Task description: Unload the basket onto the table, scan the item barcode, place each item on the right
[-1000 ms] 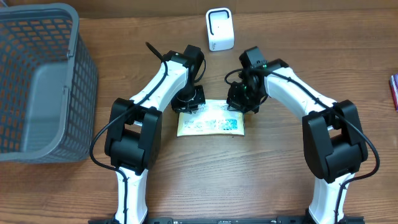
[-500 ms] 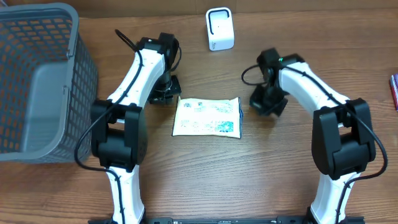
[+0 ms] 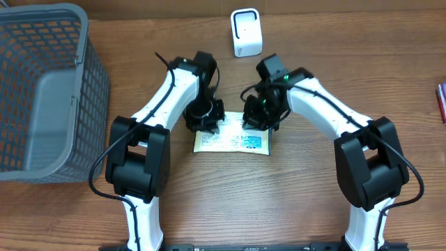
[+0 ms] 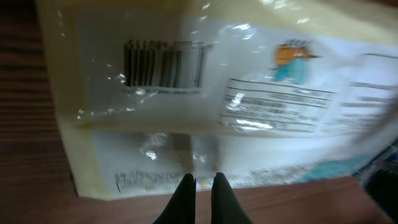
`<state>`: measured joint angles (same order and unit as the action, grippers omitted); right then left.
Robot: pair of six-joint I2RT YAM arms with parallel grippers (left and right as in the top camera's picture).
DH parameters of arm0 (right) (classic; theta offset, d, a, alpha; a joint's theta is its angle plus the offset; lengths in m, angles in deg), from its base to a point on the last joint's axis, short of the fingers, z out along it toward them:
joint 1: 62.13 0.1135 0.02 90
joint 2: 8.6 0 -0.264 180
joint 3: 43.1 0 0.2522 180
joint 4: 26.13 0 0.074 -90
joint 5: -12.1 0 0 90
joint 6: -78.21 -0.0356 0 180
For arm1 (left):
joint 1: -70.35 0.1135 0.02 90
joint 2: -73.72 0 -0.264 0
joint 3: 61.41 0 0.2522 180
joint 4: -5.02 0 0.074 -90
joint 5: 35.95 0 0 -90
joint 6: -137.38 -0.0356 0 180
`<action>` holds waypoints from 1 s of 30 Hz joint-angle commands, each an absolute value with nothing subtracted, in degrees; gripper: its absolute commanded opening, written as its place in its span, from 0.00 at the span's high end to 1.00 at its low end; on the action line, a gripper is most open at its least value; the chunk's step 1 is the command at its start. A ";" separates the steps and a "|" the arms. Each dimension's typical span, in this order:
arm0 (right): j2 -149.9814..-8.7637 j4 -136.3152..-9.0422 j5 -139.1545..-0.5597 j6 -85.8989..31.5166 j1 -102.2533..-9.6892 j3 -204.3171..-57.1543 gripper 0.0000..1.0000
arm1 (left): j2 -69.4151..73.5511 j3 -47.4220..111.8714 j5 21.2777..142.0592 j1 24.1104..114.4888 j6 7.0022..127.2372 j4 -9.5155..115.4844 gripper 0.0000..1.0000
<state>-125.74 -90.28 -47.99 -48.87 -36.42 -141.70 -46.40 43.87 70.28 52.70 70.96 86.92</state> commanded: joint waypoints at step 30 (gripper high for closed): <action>-123.40 -90.87 -55.09 -51.04 -41.93 -143.40 0.92 | -43.27 43.46 73.06 52.07 78.08 74.42 0.96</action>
